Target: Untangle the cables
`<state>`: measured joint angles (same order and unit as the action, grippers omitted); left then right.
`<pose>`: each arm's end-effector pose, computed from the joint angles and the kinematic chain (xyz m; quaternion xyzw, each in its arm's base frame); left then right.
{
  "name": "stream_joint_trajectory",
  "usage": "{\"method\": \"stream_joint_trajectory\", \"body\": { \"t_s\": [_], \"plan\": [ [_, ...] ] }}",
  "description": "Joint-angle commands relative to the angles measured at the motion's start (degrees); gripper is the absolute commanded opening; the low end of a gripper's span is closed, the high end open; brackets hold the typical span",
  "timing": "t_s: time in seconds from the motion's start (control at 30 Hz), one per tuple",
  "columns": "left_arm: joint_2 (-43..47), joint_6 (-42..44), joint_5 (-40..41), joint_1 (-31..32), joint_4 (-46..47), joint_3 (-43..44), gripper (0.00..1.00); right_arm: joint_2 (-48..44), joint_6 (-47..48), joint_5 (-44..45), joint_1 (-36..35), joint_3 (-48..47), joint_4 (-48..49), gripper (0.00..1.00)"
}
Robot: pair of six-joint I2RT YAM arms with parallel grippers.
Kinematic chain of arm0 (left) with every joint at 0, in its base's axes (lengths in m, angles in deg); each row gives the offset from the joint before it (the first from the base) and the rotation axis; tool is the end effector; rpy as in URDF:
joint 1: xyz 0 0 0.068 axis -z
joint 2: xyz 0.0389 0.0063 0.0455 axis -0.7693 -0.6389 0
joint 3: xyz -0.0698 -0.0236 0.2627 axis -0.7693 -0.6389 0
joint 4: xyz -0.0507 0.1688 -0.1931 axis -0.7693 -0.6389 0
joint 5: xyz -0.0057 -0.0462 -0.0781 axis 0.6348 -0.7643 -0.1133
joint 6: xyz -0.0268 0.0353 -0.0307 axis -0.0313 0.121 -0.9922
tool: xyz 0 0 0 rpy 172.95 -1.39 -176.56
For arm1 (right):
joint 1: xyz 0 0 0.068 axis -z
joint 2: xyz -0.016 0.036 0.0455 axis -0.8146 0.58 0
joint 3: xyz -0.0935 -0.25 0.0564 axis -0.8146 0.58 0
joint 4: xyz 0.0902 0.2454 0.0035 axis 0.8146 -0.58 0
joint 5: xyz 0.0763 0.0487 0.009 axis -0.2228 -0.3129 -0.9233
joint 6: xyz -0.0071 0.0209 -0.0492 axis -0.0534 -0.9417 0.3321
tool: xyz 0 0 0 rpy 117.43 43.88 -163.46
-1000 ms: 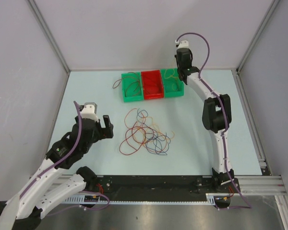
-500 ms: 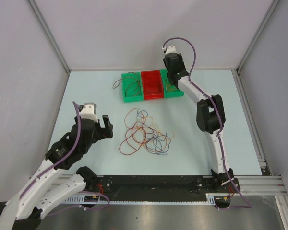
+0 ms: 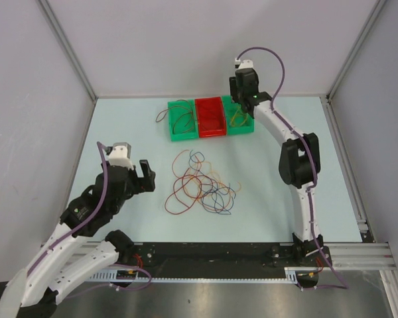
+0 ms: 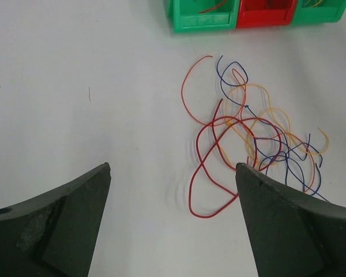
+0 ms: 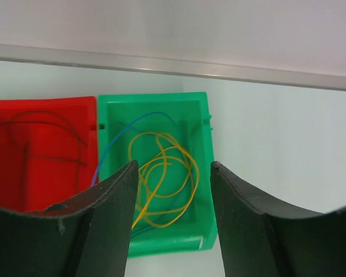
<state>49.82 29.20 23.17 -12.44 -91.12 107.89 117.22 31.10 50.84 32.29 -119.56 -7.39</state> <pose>0.1024 -0.0595 0.3271 -0.0157 0.8506 -0.0849 0.5187 0.5001 0.1911 0.2811 -0.0729 0.8436 -0.0532 0.5293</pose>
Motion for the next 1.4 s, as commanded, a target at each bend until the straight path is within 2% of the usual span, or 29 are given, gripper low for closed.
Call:
{"method": "stream_joint_trajectory", "body": {
  "t_s": [0.0, 0.2, 0.3, 0.33, 0.43, 0.53, 0.7, 1.1, 1.37],
  "plan": [
    [0.25, -0.60, -1.08, -0.40, 1.47, -0.28, 0.94, -11.58, -7.15, -8.09, -0.67, 4.39, -1.18, 0.59],
    [-0.98, -0.86, -1.96, -0.32, 2.00, -0.55, 0.94, -21.70, -9.87, -13.01, -4.80, 16.26, 1.63, 0.70],
    [-2.91, -3.67, -3.62, -0.40, 1.21, -0.28, 0.94, -26.89, -10.31, -13.54, -7.79, 22.85, 2.34, 0.72],
    [-3.61, -5.16, -6.41, -0.32, 1.38, -0.63, 0.94, -29.25, -10.58, -13.72, -9.02, 26.00, 2.51, 0.72],
    [-4.58, -8.68, -11.00, -0.32, 5.41, -4.22, 0.90, -33.56, -12.16, -14.86, -10.69, 31.98, 2.25, 0.72],
    [-6.86, -11.93, -9.70, -0.23, 7.36, -7.21, 0.88, -36.38, -14.44, -16.09, -11.57, 35.78, 0.50, 0.72],
    [-9.77, -15.19, -10.57, -0.14, 8.67, -11.00, 0.84, -38.76, -14.97, -16.18, -13.59, 38.07, -3.98, 0.71],
    [-12.32, -19.32, -15.76, 0.04, 21.14, -22.86, 0.79, -40.52, -16.38, -17.06, -16.06, 42.47, -3.47, 0.71],
    [-18.82, -19.32, -15.23, 0.12, 27.57, -23.40, 0.74, -39.82, -17.52, -16.97, -17.90, 44.31, -2.41, 0.71]
  ]
}}
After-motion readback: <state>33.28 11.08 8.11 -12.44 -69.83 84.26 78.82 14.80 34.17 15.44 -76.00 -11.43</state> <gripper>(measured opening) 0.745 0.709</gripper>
